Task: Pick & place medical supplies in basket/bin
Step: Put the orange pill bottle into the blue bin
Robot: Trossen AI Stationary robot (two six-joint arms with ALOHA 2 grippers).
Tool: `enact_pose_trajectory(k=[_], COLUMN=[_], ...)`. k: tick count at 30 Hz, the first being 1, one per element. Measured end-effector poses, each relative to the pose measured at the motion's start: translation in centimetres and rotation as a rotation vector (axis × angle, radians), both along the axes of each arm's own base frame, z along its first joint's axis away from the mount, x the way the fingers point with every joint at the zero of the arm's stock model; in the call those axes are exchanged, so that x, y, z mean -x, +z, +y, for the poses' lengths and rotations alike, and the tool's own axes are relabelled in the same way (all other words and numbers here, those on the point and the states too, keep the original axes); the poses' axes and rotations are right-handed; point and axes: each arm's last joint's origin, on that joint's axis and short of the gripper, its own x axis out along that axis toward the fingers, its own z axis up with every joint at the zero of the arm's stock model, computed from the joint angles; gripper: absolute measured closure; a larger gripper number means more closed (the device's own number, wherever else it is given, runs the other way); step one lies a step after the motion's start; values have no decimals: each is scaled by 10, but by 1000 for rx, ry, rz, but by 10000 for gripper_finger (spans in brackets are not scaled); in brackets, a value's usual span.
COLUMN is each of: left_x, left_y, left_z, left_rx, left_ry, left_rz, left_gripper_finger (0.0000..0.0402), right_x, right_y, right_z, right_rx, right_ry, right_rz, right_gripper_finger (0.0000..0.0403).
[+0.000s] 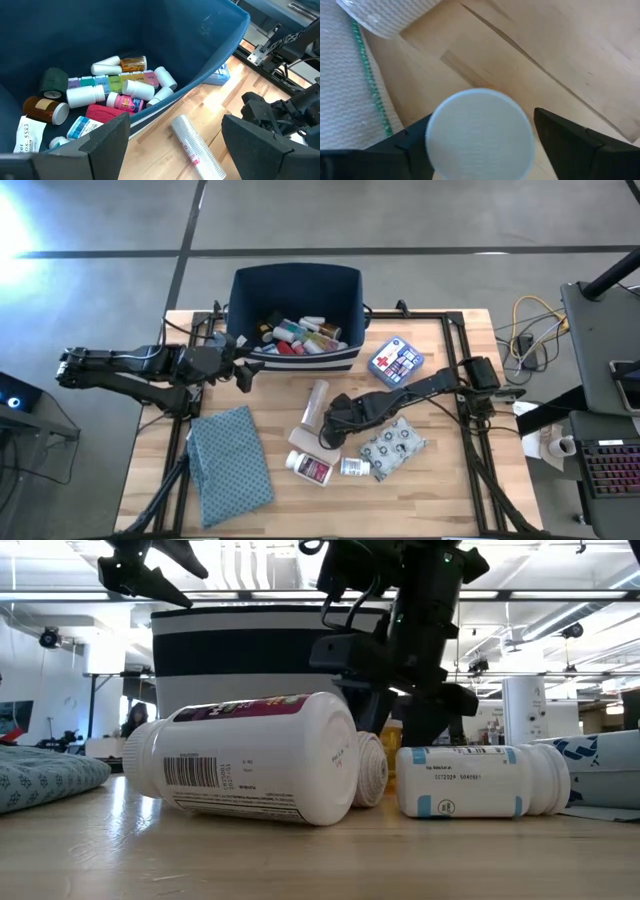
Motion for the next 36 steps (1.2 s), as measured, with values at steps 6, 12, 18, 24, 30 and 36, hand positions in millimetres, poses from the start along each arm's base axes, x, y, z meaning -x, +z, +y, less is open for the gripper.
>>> enact_pose_trajectory(k=[6,12,18,24,30,36], left_x=[0,0,0,0,0,0], left_y=[0,0,0,0,0,0], left_z=[0,0,0,0,0,0], left_rx=[0,0,0,1,17,55], left_ry=[0,0,0,0,10,34], left_rz=[0,0,0,-1,-12,-37], left_gripper_finger=[109,109,108,108,109,109], right_x=[-1,4,22,52,66,64], right_y=[1,29,92,168,208,206], right_z=[-1,-4,-23,-52,-99,-154], right_rx=[2,22,79,184,281,275], right_ry=[-4,-17,-127,-278,-354,-394], right_rz=[-5,-88,-290,-616,-825,-865], right_gripper_finger=[191,235,223,213,224,225])
